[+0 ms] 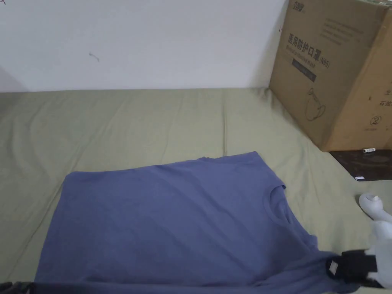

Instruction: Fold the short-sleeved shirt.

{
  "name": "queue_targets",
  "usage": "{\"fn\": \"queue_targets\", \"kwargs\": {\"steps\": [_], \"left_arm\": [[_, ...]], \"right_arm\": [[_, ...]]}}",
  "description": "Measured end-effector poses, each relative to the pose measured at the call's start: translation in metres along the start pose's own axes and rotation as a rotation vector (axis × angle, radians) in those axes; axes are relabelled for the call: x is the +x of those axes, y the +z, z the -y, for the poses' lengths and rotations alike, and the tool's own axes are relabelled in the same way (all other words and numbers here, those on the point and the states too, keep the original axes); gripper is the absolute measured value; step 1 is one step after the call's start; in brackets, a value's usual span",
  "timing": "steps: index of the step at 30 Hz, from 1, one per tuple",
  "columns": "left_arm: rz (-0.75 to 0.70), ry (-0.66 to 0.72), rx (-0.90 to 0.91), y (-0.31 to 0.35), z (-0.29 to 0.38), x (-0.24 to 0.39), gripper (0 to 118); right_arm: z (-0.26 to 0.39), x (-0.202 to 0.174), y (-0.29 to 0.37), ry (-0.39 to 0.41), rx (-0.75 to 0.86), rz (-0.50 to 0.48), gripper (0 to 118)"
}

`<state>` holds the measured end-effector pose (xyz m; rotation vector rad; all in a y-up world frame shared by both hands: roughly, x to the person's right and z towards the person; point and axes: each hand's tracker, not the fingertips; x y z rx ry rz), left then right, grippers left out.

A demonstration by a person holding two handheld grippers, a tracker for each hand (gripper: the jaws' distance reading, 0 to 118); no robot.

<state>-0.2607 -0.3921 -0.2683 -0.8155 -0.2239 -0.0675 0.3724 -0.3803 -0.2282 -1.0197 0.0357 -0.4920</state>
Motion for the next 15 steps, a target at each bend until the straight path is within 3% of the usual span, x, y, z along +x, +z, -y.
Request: {"fn": "queue_targets", "kwargs": {"steps": [4, 8, 13, 14, 15], "left_arm": [[0.015, 0.012, 0.006, -0.047, -0.056, -0.013, 2], [0.023, 0.056, -0.036, -0.116, -0.097, -0.029, 2], [0.037, 0.09, -0.065, -0.176, -0.106, -0.038, 4], [0.035, 0.093, -0.066, -0.181, -0.105, -0.039, 10], [0.042, 0.105, -0.071, -0.183, -0.105, -0.04, 32]], "right_arm": [[-0.07, -0.027, -0.014, 0.01, 0.038, 0.014, 4], [-0.139, -0.03, -0.076, 0.013, 0.056, 0.043, 4], [-0.165, -0.031, -0.152, -0.032, 0.034, 0.125, 4], [-0.165, -0.029, -0.161, -0.057, 0.039, 0.136, 6], [-0.161, -0.03, -0.165, -0.071, 0.06, 0.15, 21]]}}
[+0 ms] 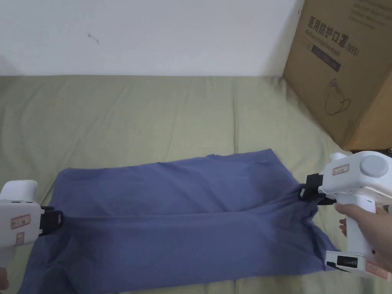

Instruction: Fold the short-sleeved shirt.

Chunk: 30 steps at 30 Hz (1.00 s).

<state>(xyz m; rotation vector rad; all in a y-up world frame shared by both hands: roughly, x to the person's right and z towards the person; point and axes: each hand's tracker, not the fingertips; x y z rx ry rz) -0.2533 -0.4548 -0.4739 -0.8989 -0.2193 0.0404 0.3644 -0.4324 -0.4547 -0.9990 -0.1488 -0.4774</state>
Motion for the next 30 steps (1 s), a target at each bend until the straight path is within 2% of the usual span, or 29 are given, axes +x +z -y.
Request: {"fn": "queue_targets", "kwargs": {"steps": [1, 2, 3, 4, 7, 9, 13, 14, 15, 16, 17, 18, 19, 20, 21, 23, 26, 27, 29, 30], "left_arm": [[-0.002, 0.003, 0.0, 0.002, 0.001, 0.001, 54], [-0.006, 0.005, 0.006, 0.007, 0.006, 0.003, 77], [0.013, 0.009, 0.023, 0.013, 0.009, 0.003, 105], [0.036, 0.014, 0.033, 0.019, 0.012, 0.004, 114], [0.04, -0.001, 0.087, 0.05, 0.028, 0.012, 114], [0.056, 0.011, 0.107, 0.073, 0.043, 0.017, 114], [0.061, 0.074, 0.147, 0.121, 0.081, 0.026, 111], [0.063, 0.084, 0.156, 0.132, 0.089, 0.028, 101], [0.046, 0.094, 0.149, 0.141, 0.096, 0.029, 69], [0.024, 0.11, 0.137, 0.145, 0.101, 0.031, 32], [-0.009, 0.129, 0.117, 0.148, 0.107, 0.033, 1], [-0.017, 0.15, 0.121, 0.153, 0.111, 0.03, 1], [0.017, 0.187, 0.122, 0.155, 0.115, 0.028, 1], [0.053, 0.223, 0.12, 0.157, 0.117, 0.025, 1], [0.048, 0.248, 0.113, 0.155, 0.116, 0.025, 1], [0.024, 0.236, 0.098, 0.146, 0.109, 0.02, 1], [-0.05, 0.2, 0.024, 0.118, 0.097, 0.011, 3], [-0.074, 0.179, 0.013, 0.105, 0.093, 0.007, 19], [-0.117, 0.17, -0.017, 0.08, 0.089, -0.001, 70], [-0.134, 0.176, -0.045, 0.062, 0.089, -0.009, 92]], "right_arm": [[0.005, -0.002, 0.002, 0.0, 0.032, 0.018, 48], [0.01, -0.003, 0.005, 0.009, 0.051, 0.028, 82], [0.015, 0.0, 0.008, 0.021, 0.049, 0.018, 111], [0.021, 0.0, 0.014, 0.036, 0.057, 0.001, 118], [0.047, -0.005, 0.048, 0.134, 0.116, -0.036, 117], [0.072, -0.007, 0.076, 0.172, 0.174, -0.053, 117], [0.117, -0.003, 0.122, 0.171, 0.226, -0.122, 117], [0.13, -0.004, 0.132, 0.171, 0.238, -0.125, 116], [0.14, -0.007, 0.14, 0.188, 0.255, -0.132, 112], [0.149, -0.009, 0.146, 0.206, 0.263, -0.131, 106], [0.158, -0.012, 0.152, 0.229, 0.282, -0.125, 88], [0.165, -0.015, 0.156, 0.255, 0.297, -0.114, 37], [0.166, -0.013, 0.151, 0.273, 0.298, -0.101, 0], [0.171, -0.014, 0.153, 0.287, 0.304, -0.081, 0], [0.171, -0.013, 0.152, 0.273, 0.302, -0.107, 0], [0.17, -0.014, 0.148, 0.237, 0.27, -0.151, 0], [0.164, -0.009, 0.141, 0.171, 0.249, -0.168, 0], [0.164, -0.011, 0.141, 0.167, 0.25, -0.167, 0], [0.16, -0.009, 0.137, 0.16, 0.245, -0.166, 0], [0.158, -0.008, 0.136, 0.155, 0.24, -0.163, 0]]}}
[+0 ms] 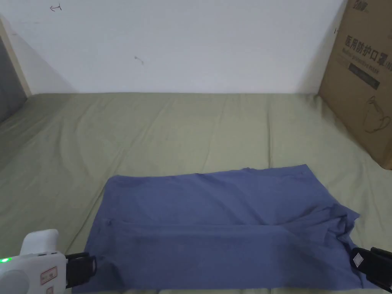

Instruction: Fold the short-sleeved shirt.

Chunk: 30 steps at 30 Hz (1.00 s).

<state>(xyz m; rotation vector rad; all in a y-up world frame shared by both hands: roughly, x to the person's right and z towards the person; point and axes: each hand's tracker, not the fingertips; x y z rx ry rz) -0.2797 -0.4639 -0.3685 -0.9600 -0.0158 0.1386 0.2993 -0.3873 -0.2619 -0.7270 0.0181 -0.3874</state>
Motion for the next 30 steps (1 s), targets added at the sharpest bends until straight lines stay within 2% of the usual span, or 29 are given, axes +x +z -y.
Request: {"fn": "queue_targets", "kwargs": {"steps": [3, 6, 10, 11, 13, 14, 15, 16, 18, 19, 20, 24, 26, 27, 28, 29, 30], "left_arm": [[-0.031, -0.005, -0.089, -0.036, 0.002, -0.002, 104], [-0.05, -0.07, -0.124, -0.056, 0.01, 0.003, 112], [-0.036, -0.064, -0.097, -0.039, 0.006, 0.008, 104], [-0.006, -0.075, -0.055, -0.029, 0.005, 0.012, 94], [0.042, -0.11, -0.01, -0.008, 0.003, 0.02, 19], [0.072, -0.12, 0.012, 0.004, 0.002, 0.022, 2], [0.112, -0.122, -0.011, 0.013, -0.001, 0.024, 2], [0.123, -0.124, -0.02, 0.024, -0.001, 0.03, 2], [0.088, -0.132, 0.023, 0.043, -0.003, 0.03, 1], [0.09, -0.133, 0.037, 0.049, -0.005, 0.028, 1], [0.094, -0.131, 0.043, 0.053, -0.008, 0.028, 2], [0.063, -0.147, 0.039, 0.049, -0.015, 0.022, 2], [0.055, -0.142, 0.029, 0.044, -0.017, 0.019, 1], [0.056, -0.129, 0.021, 0.041, -0.016, 0.017, 1], [0.061, -0.117, 0.012, 0.038, -0.016, 0.016, 2], [0.064, -0.111, 0.006, 0.035, -0.015, 0.015, 1], [0.062, -0.106, 0.003, 0.035, -0.013, 0.015, 2]], "right_arm": [[-0.003, 0.007, -0.003, -0.018, -0.01, 0.003, 0], [-0.003, 0.005, -0.003, -0.008, -0.015, 0.035, 0], [-0.011, 0.012, -0.005, 0.015, -0.011, 0.082, 0], [-0.014, 0.016, -0.005, 0.019, -0.006, 0.096, 0], [-0.023, 0.031, -0.012, 0.02, 0.003, 0.129, 0], [-0.027, 0.039, -0.017, 0.016, -0.002, 0.146, 0], [-0.03, 0.047, -0.022, 0.013, -0.008, 0.145, 5], [-0.034, 0.054, -0.029, 0.0, -0.03, 0.148, 29], [-0.04, 0.069, -0.05, -0.055, -0.136, 0.182, 110], [-0.041, 0.075, -0.056, -0.078, -0.128, 0.179, 118], [-0.042, 0.082, -0.063, -0.097, -0.126, 0.19, 118], [-0.037, 0.109, -0.105, -0.13, -0.295, 0.269, 118], [-0.03, 0.121, -0.123, -0.142, -0.41, 0.293, 113], [-0.024, 0.122, -0.127, -0.132, -0.461, 0.285, 104], [-0.021, 0.118, -0.128, -0.092, -0.463, 0.296, 100], [-0.022, 0.11, -0.123, 0.006, -0.434, 0.337, 95], [-0.026, 0.101, -0.116, 0.059, -0.417, 0.303, 74]]}}
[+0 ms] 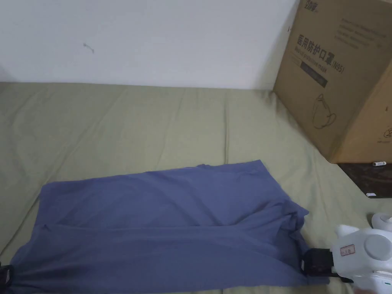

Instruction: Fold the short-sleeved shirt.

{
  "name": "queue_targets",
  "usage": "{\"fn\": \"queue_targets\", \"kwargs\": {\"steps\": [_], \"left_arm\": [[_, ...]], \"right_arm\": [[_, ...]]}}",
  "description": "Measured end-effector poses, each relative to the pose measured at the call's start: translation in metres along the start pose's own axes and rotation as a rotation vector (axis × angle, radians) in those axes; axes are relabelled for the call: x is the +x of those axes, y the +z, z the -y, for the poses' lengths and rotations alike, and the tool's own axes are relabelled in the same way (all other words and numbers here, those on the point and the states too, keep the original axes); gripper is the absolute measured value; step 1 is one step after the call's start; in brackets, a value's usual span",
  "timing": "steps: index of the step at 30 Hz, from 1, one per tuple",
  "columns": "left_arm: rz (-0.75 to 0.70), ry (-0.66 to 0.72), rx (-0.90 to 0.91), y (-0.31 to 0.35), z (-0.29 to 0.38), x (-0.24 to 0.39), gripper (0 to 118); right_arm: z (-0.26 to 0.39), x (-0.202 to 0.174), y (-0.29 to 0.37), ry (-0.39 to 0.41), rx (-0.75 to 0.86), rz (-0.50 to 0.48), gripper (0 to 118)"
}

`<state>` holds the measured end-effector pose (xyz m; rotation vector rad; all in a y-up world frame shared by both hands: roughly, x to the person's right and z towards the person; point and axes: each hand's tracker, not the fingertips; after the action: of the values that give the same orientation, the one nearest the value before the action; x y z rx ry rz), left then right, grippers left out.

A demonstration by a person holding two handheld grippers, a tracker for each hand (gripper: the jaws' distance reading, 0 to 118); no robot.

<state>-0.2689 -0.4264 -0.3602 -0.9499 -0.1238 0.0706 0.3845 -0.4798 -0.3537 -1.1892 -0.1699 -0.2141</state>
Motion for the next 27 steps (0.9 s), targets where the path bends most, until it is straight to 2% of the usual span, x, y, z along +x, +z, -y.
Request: {"fn": "queue_targets", "kwargs": {"steps": [1, 2, 3, 4, 5, 7, 9, 11, 14, 18, 22, 23, 24, 25, 26, 27], "left_arm": [[0.001, 0.002, -0.002, 0.0, 0.002, 0.0, 2], [0.005, 0.004, -0.001, 0.001, 0.003, -0.002, 2], [0.011, 0.014, 0.007, 0.005, 0.005, -0.002, 2], [0.022, 0.035, 0.018, 0.008, 0.006, -0.003, 2], [0.028, 0.053, 0.029, 0.013, 0.008, -0.005, 1], [0.051, 0.074, 0.026, 0.022, 0.01, -0.008, 1], [0.048, 0.07, 0.024, 0.034, 0.016, -0.008, 2], [0.022, 0.016, 0.008, 0.046, 0.026, -0.011, 1], [0.031, -0.008, -0.018, 0.064, 0.053, -0.019, 1], [0.068, 0.031, -0.074, 0.074, 0.094, -0.032, 2], [0.106, 0.046, -0.085, 0.076, 0.119, -0.038, 2], [0.119, 0.054, -0.078, 0.077, 0.121, -0.038, 4], [0.122, 0.058, -0.069, 0.08, 0.123, -0.038, 17], [0.12, 0.058, -0.061, 0.084, 0.123, -0.038, 37], [0.118, 0.057, -0.047, 0.086, 0.122, -0.038, 62], [0.114, 0.061, -0.035, 0.09, 0.121, -0.039, 94]], "right_arm": [[0.0, -0.004, 0.008, 0.029, 0.022, -0.01, 46], [0.0, -0.008, 0.015, 0.054, 0.034, -0.017, 11], [0.0, -0.013, 0.022, 0.06, 0.032, -0.01, 1], [0.001, -0.011, 0.03, 0.052, 0.041, -0.09, 1], [0.003, -0.009, 0.038, 0.036, 0.037, -0.117, 1], [0.009, -0.005, 0.055, 0.038, 0.05, -0.097, 1], [0.021, 0.007, 0.076, 0.021, 0.075, -0.121, 1], [0.039, 0.019, 0.094, -0.016, 0.07, -0.15, 1], [0.078, 0.033, 0.113, -0.029, 0.064, -0.152, 1], [0.131, 0.033, 0.116, -0.062, 0.016, -0.165, 1], [0.152, 0.024, 0.109, -0.07, 0.001, -0.148, 2], [0.15, 0.02, 0.111, -0.066, 0.01, -0.134, 7], [0.151, 0.016, 0.115, -0.058, 0.024, -0.111, 27], [0.15, 0.013, 0.119, -0.042, 0.046, -0.084, 55], [0.15, 0.01, 0.123, -0.028, 0.065, -0.066, 88], [0.144, 0.02, 0.122, -0.031, 0.084, -0.06, 116]]}}
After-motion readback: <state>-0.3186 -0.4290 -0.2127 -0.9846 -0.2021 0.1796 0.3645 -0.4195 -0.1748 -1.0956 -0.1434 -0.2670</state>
